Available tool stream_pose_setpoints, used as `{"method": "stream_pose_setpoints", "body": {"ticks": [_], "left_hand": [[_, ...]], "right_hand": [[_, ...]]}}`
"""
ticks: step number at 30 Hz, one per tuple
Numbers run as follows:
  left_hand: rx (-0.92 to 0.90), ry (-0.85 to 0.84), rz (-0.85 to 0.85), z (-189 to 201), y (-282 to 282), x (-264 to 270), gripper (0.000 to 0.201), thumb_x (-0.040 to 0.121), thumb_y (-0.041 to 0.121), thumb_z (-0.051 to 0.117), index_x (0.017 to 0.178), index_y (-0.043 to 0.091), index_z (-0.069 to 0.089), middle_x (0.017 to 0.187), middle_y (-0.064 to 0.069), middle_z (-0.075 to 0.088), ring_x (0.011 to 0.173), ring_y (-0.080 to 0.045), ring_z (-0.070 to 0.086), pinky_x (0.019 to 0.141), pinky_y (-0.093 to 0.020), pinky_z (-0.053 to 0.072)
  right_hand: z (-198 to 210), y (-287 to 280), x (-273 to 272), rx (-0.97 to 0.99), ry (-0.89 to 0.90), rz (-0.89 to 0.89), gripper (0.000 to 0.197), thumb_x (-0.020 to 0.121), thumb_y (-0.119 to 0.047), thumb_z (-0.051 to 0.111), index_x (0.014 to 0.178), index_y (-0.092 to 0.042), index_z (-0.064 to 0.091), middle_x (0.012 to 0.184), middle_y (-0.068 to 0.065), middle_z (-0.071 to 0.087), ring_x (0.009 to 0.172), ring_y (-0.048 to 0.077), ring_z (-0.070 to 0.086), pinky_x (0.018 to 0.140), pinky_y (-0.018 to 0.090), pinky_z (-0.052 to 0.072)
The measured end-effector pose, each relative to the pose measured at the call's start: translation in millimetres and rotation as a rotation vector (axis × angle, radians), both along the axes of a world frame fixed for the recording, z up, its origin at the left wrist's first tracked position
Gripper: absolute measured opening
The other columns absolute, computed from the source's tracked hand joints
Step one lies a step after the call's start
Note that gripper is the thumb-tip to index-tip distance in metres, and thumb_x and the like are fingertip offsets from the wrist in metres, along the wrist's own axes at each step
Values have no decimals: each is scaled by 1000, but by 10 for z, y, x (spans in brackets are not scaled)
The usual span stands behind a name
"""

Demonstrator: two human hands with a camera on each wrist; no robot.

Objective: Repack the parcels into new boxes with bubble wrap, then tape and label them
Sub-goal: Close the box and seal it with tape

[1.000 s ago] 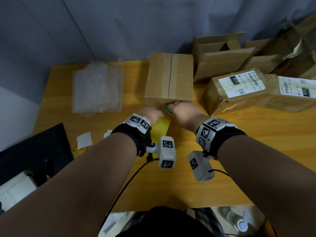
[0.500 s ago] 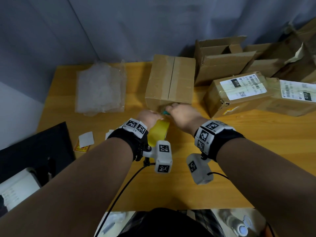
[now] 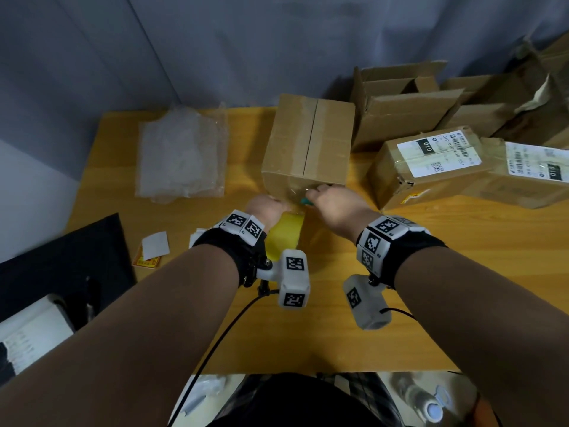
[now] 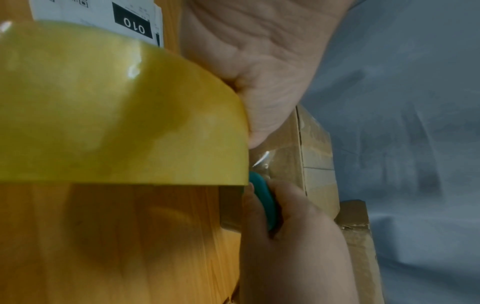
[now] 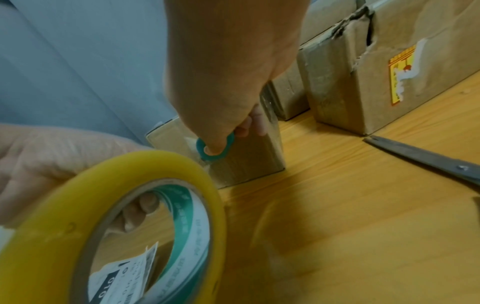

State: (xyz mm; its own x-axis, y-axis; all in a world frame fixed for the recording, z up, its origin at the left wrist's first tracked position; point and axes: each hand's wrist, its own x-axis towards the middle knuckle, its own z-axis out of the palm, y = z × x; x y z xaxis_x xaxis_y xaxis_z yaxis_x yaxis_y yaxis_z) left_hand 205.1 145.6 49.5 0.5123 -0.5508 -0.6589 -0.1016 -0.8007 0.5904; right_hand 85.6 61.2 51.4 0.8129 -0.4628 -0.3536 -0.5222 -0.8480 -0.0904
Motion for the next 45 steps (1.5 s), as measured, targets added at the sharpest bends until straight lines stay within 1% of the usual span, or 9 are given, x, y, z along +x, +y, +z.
{"method": "stream_pose_setpoints", "body": {"ticks": [13,18,23,28,33,38,40,43,45], "left_hand": [[41,-32,-52,16,64,42,36,92,27,58,121,4,60,116,-16,63,100,-29,61,85,-35,50],[77,-6,-87,37,105,11,30,93,19,57,116,1,60,91,-12,59,75,-24,56,54,-26,48],[48,37,-162,-2,111,-74,31,88,26,65,111,5,65,107,-15,65,88,-25,57,66,-30,47],[-49,84,-208,-36,155,-59,24,87,23,67,105,9,68,115,-10,65,107,-24,58,87,-30,44],[-109,121,-202,-45,278,-5,3,88,26,66,87,24,66,114,-15,66,91,-20,52,74,-28,38],[-163,105,-198,-85,358,5,14,90,31,62,98,21,66,111,-7,68,93,-17,54,79,-26,39],[-179,98,-198,-78,385,27,17,91,32,60,103,20,65,114,1,65,96,-12,56,74,-20,40],[-182,77,-176,-61,419,56,21,92,34,58,107,21,64,106,7,63,74,-3,51,56,-20,36],[-188,55,-174,-59,437,75,22,92,34,58,108,21,64,97,10,61,68,0,46,54,-19,33]], "right_hand": [[-84,19,8,41,-26,-42,34,101,-15,41,135,-16,42,123,12,55,108,29,57,83,37,47],[-105,19,-20,17,-38,-46,37,100,-12,41,136,-18,41,125,11,54,109,29,56,84,37,48],[-127,10,-127,34,85,-22,37,99,-11,39,135,-18,43,125,10,52,111,28,54,82,34,44],[-248,70,-273,137,177,-9,34,103,-29,35,133,-16,43,126,11,55,112,28,54,83,33,42],[-408,10,-566,237,195,-192,39,102,-26,41,136,-8,43,134,14,47,120,26,48,94,33,39],[-343,-28,-766,98,71,-415,46,93,-41,54,128,-12,43,125,12,53,115,29,50,87,38,43],[-267,-18,-725,-96,-98,-303,41,93,-46,52,118,-13,50,120,9,53,113,27,48,91,38,41],[-123,26,-502,-293,-366,-128,37,85,-40,65,109,-13,56,107,10,53,100,29,50,90,42,40],[-88,6,-289,-376,-463,-88,56,73,-35,77,118,-11,53,113,15,54,105,33,51,96,46,39]]}}
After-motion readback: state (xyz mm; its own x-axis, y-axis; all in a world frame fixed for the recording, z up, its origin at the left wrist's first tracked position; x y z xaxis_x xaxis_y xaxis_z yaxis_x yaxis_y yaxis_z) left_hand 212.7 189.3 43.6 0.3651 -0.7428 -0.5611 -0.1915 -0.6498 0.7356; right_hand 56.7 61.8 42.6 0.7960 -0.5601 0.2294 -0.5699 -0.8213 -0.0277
